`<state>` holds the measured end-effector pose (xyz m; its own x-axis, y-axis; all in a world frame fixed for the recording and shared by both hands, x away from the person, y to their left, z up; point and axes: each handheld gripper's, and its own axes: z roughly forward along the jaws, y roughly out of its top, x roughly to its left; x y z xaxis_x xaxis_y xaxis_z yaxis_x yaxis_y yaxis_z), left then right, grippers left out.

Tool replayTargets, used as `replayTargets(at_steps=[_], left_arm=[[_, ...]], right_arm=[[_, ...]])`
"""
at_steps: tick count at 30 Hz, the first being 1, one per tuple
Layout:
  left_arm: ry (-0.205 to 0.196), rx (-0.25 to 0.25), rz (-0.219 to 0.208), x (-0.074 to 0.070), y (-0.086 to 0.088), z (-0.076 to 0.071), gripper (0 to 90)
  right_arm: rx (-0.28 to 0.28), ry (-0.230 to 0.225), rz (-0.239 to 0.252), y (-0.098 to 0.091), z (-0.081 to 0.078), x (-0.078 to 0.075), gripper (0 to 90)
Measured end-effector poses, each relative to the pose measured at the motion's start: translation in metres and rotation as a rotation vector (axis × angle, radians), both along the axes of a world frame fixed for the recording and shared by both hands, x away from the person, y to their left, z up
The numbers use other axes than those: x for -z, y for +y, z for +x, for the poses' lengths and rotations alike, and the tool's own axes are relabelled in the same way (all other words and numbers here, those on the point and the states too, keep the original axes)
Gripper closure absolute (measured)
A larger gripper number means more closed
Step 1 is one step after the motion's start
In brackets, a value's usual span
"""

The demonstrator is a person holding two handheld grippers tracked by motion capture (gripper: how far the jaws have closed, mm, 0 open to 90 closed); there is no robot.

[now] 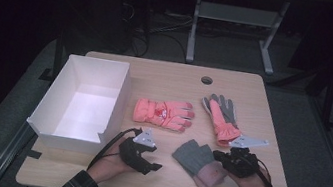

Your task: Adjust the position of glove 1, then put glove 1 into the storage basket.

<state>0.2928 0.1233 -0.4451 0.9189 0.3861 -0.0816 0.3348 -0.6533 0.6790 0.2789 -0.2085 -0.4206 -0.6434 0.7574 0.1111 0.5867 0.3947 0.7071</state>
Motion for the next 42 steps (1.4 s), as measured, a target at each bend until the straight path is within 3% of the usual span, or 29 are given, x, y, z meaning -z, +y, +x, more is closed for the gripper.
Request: replayTargets(at_steps=[6,10,16,25,29,42], left_arm=[[0.023,0.004,-0.038,-0.007,-0.003,-0.003,71.6],[0.036,0.034,-0.016,-0.007,-0.008,-0.006,88.3],[0.056,0.073,-0.003,-0.004,-0.02,-0.012,89.7],[0.081,0.071,-0.001,0.001,-0.046,-0.008,89.7],[0.085,0.056,0.008,0.004,-0.048,-0.006,89.7],[0.091,0.033,0.005,0.007,-0.051,0.0,89.7]], right_arm=[[0.012,0.01,-0.042,-0.027,0.005,0.011,90.0],[0.012,0.049,-0.055,-0.039,0.003,0.02,90.0],[-0.025,0.074,-0.072,-0.041,0.0,0.027,90.0],[-0.075,0.102,-0.074,-0.033,-0.001,0.03,90.0],[-0.101,0.117,-0.05,-0.03,-0.001,0.029,90.0],[-0.188,0.132,-0.044,-0.009,-0.005,0.03,90.0]])
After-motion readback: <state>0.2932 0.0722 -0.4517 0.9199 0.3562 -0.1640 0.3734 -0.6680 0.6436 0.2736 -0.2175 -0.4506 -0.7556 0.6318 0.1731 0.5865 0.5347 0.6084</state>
